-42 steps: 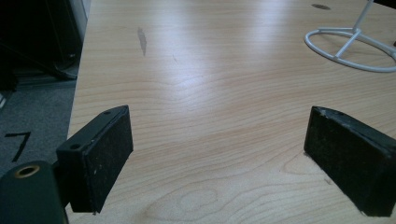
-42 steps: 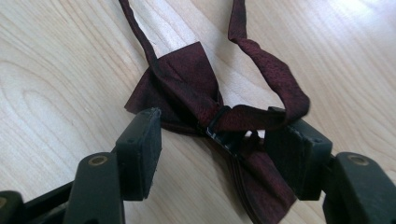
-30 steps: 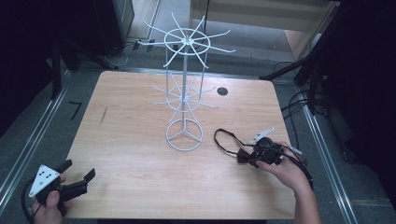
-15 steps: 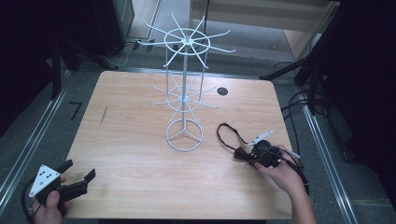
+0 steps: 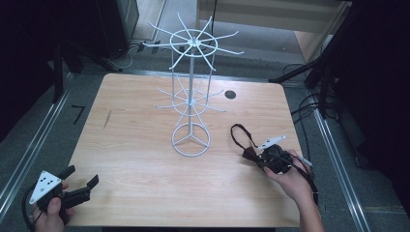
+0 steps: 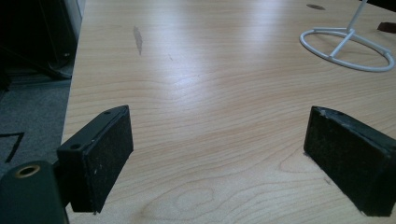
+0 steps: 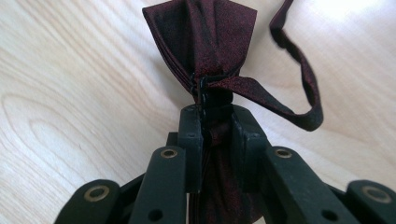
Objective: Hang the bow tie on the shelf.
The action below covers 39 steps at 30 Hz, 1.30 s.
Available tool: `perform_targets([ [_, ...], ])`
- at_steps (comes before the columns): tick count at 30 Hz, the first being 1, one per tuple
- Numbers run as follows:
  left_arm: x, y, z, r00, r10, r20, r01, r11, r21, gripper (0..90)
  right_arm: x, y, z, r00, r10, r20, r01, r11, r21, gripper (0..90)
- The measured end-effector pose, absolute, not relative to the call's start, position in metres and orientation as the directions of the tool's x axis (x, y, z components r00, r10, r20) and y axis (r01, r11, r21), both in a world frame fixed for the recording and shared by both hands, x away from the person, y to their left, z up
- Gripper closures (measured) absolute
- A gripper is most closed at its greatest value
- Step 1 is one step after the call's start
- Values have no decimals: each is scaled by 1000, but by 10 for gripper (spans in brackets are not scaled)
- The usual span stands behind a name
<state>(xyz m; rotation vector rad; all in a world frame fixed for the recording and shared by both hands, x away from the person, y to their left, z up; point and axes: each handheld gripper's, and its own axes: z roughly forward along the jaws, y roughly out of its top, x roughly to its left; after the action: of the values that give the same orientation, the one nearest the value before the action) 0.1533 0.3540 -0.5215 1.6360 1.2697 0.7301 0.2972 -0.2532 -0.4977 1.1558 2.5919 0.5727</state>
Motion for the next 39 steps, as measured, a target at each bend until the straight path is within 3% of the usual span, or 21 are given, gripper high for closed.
perform_targets([
  [7, 153, 354, -521, 294, 953, -78, 414, -54, 909, 88, 293, -259, -486, -633, 770, -74, 618, 561, 551, 772],
  [19, 153, 354, -521, 294, 953, -77, 413, -54, 909, 88, 279, -256, -454, -580, 802, -141, 457, 464, 759, 772],
  [39, 153, 354, -521, 293, 953, -73, 415, -58, 908, 88, 258, -229, -415, -567, 813, -133, 294, 350, 889, 771],
])
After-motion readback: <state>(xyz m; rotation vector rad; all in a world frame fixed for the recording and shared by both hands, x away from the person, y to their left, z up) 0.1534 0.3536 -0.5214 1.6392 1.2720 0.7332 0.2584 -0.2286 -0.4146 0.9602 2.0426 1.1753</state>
